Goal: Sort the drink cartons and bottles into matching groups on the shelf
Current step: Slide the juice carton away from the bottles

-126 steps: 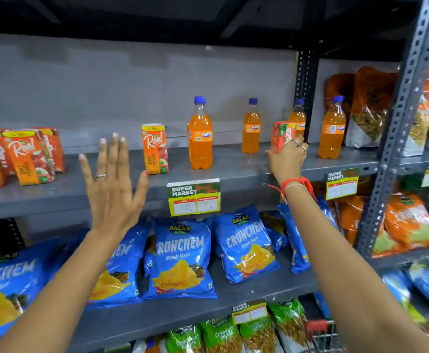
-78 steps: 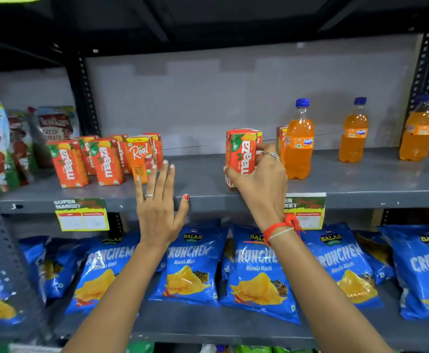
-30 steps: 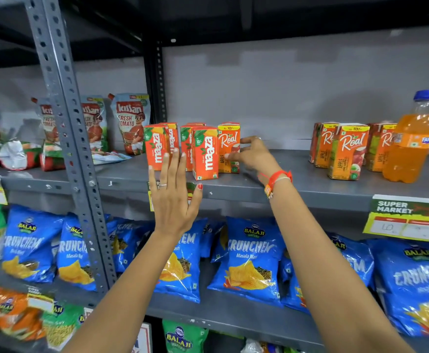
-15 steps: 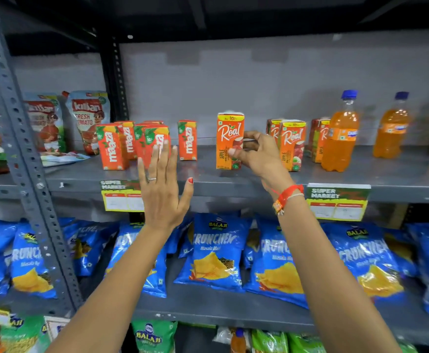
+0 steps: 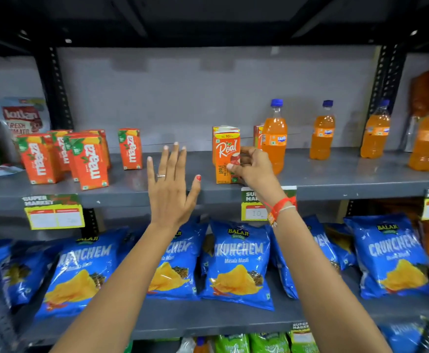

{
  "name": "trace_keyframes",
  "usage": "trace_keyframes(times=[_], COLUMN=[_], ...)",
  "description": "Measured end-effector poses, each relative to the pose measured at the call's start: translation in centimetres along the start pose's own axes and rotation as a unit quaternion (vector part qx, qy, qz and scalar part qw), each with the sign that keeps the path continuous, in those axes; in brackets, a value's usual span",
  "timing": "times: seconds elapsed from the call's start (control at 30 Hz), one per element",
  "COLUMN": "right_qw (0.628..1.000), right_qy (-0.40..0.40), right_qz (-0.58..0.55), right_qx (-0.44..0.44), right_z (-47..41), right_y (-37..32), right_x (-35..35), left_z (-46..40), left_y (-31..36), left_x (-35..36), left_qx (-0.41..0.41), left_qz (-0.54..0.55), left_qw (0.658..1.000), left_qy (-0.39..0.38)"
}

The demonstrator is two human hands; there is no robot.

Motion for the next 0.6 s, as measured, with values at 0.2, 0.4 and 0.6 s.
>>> trace_keyframes(times=[0.2,0.4,0.6], right_qw=[1.000,0.983,0.956], right_qy=[-0.016,0.168,0.270], right_qz=[0.004,-0.056,0.101], right_qx=[-0.002,-0.041,-0.049], right_z=[-0.1,0.1,-1.9], right_y=[0.4,-0.2,0.4], right_x=[-0.3,-6.0,-8.8], left_z=[0.1,0.7,1.7], left_y=[0.3,0.6,1.5], left_x=[0.4,0.5,0.7], left_qx=[-0.012,-0.013,-0.018], left_qz=[-0.017,-0.017,-0.020], left_qw=[1.000,1.000,0.999], left_qy=[0.012,0.019,0.028])
Point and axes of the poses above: each hand's wrist, its own z-axis away from the middle knuckle, its own x-axis out of the palm, y = z × x, the point moved 7 cm from there along -z, towards the middle knuckle, and after that the axes turned 2 degrees about y, right-handed, at the moved point
